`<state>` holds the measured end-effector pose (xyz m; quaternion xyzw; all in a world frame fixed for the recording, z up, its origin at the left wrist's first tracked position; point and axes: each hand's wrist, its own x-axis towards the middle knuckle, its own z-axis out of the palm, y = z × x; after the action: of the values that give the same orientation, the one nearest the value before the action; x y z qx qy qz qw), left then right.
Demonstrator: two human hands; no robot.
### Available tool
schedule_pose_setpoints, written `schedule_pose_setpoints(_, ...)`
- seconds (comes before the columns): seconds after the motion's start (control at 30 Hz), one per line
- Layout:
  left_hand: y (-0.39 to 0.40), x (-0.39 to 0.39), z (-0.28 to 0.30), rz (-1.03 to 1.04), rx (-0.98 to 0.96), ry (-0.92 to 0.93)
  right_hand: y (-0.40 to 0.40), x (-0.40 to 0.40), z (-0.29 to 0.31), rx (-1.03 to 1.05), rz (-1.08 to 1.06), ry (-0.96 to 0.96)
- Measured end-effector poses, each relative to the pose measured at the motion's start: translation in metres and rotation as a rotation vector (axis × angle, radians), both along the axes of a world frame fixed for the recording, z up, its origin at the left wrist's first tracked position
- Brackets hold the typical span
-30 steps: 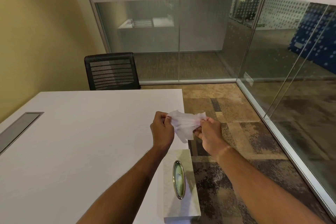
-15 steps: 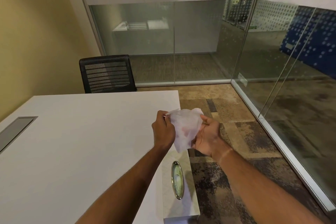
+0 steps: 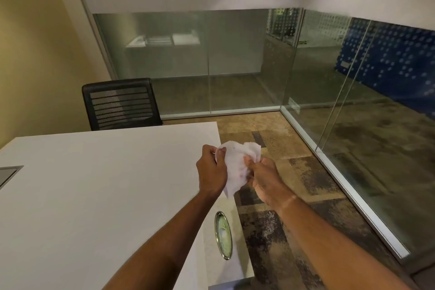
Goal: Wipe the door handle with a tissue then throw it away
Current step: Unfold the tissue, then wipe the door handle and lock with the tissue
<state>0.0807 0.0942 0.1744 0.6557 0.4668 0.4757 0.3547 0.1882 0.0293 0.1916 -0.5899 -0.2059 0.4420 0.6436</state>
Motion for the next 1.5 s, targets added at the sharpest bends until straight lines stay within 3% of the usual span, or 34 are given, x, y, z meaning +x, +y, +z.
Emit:
schedule_pose_setpoints(0.2, -0.008, 0.014, 0.002, -0.043, 0.032, 0.029, -0.014, 0.005, 0.001, -0.011, -0.131, -0.273)
schedule_pose_setpoints(0.47, -0.033, 0.051, 0.011, -0.235, 0.034, 0.038, -0.053, 0.047, 0.008, -0.015, 0.060, -0.118)
schedule_pose_setpoints(0.6, -0.051, 0.082, 0.022, -0.322, 0.077, 0.004, -0.082, 0.075, 0.012, 0.042, 0.096, -0.149)
schedule_pose_setpoints(0.73, -0.073, 0.118, 0.029, -0.395, 0.121, 0.021, -0.116, 0.105, 0.011, 0.078, -0.084, -0.239)
schedule_pose_setpoints(0.83, -0.104, 0.155, 0.033, -0.485, 0.172, 0.039, -0.154, 0.138, 0.014, 0.053, -0.343, -0.367)
schedule_pose_setpoints(1.0, -0.164, 0.219, 0.044, -0.654, 0.402, 0.201, -0.233, 0.199, 0.023, 0.034, -0.626, -0.554)
schedule_pose_setpoints(1.27, -0.248, 0.317, 0.041, -0.773, 0.719, 0.368, -0.350, 0.277, 0.027, -0.052, -0.855, -0.670)
schedule_pose_setpoints(1.5, -0.313, 0.394, 0.045, -0.899, 0.838, 0.369, -0.428, 0.334, 0.030, -0.107, -0.984, -0.720)
